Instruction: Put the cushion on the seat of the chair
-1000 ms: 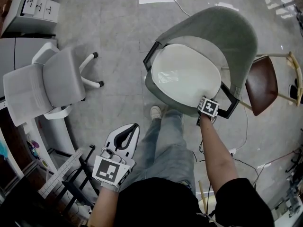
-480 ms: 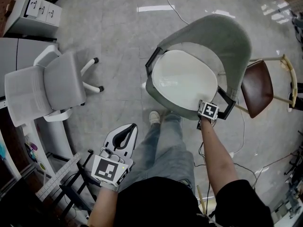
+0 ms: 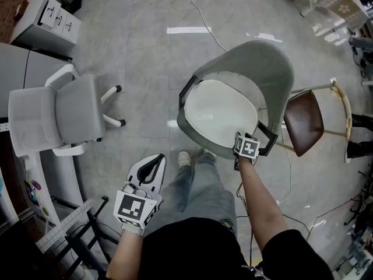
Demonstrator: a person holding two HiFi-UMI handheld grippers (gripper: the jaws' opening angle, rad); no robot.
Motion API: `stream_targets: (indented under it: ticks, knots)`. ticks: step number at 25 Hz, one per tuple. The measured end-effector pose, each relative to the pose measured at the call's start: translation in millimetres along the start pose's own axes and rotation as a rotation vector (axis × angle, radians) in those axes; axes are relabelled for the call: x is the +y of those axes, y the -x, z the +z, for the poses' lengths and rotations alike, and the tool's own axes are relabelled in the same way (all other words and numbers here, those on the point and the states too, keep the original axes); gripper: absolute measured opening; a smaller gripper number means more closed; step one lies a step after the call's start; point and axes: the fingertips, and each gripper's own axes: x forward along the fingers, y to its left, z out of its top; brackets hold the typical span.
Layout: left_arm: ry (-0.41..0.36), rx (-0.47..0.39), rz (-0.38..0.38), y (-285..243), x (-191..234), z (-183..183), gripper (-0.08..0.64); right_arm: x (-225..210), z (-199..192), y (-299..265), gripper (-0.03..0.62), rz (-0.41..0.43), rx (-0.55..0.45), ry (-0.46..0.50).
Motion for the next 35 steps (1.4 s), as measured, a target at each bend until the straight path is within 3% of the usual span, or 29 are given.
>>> stream_targets:
  ticks: [4, 6, 17, 24, 35]
  knots:
    - [-0.008, -0.034, -0.002, 4, 0, 15, 0.011, 28, 37, 36, 0.035, 0.058, -0.106, 0.046]
    - [-0.014, -0.054, -0.005, 4, -2, 23, 0.012, 45, 58, 57, 0.009, 0.124, -0.164, 0.073]
    - [-0.045, -0.16, -0.028, -2, -7, 74, 0.012, 139, 163, 206, 0.008, 0.381, -0.513, 0.241]
    - [-0.086, -0.219, -0.072, -8, -21, 110, 0.012, 168, 199, 298, 0.008, 0.439, -0.685, 0.311]
    - [-0.186, -0.369, -0.16, -8, -54, 202, 0.012, 181, 253, 423, 0.008, 0.454, -0.958, 0.38]
